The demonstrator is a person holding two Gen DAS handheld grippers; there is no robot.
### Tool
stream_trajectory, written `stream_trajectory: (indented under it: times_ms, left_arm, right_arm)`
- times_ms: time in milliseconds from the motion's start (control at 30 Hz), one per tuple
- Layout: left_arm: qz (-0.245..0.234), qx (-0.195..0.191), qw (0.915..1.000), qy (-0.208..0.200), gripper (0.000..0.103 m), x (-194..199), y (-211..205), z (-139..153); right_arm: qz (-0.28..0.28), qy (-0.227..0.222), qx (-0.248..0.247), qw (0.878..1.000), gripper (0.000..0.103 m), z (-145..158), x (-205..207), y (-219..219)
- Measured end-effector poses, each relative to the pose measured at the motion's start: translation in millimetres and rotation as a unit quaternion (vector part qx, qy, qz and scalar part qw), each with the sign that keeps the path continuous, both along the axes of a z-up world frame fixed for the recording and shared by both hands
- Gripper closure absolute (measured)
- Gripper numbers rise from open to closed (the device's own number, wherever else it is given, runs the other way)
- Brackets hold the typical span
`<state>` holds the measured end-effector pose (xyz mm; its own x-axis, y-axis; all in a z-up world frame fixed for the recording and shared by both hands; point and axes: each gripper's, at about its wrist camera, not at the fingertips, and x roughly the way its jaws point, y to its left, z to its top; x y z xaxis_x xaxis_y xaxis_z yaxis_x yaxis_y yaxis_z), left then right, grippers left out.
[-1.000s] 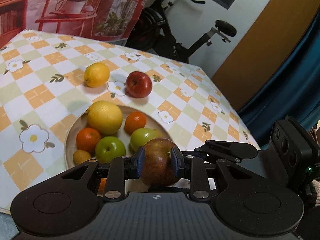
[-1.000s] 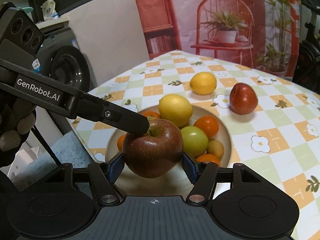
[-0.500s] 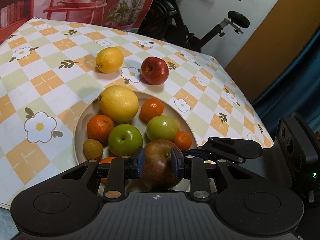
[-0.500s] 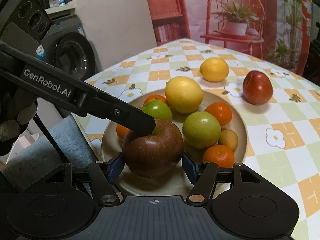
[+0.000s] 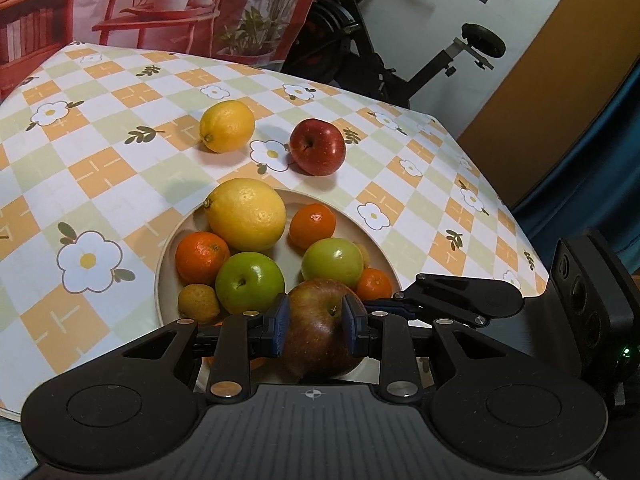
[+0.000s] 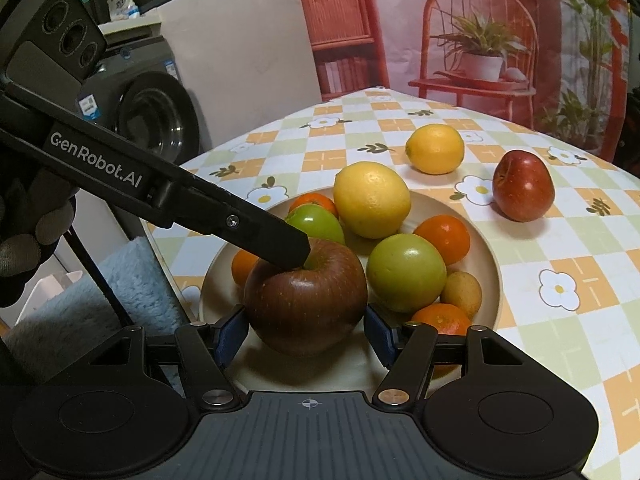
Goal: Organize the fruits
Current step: 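Carry both held red apples over the cream plate, then lower both red apples into the cream plate and open both grippers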
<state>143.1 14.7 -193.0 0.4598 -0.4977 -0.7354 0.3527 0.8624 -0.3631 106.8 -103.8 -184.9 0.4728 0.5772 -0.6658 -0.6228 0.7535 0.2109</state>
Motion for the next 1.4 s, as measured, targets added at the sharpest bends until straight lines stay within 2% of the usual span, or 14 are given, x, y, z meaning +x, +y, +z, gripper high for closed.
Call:
stream_trajectory:
  times_ms: [400,1100,1300,1400]
  left_arm:
    - [0.003,0.008,0.9999,0.006,0.072,0,-4,-3]
    - [0.013,0.016,0.9998,0.007,0.073,-5,-1,0]
    - [0.015,0.008,0.9998,0.011,0.073,-1,0,0]
    - [0.024,-0.002,0.9997,0.000,0.073,1,3,6]
  right_arm:
    - [-0.005,-0.001,-0.009,1.000,0.045,8,-11,-11]
    - [-0.065,-0.059,-0.005,0.996,0.044,38,-18,-51]
    - [-0.071,-0.079,-0.014,0.994,0.044,41,-15,-54]
    - [-0.082,-0.083,-0.012,0.993,0.044,41,-9,-59]
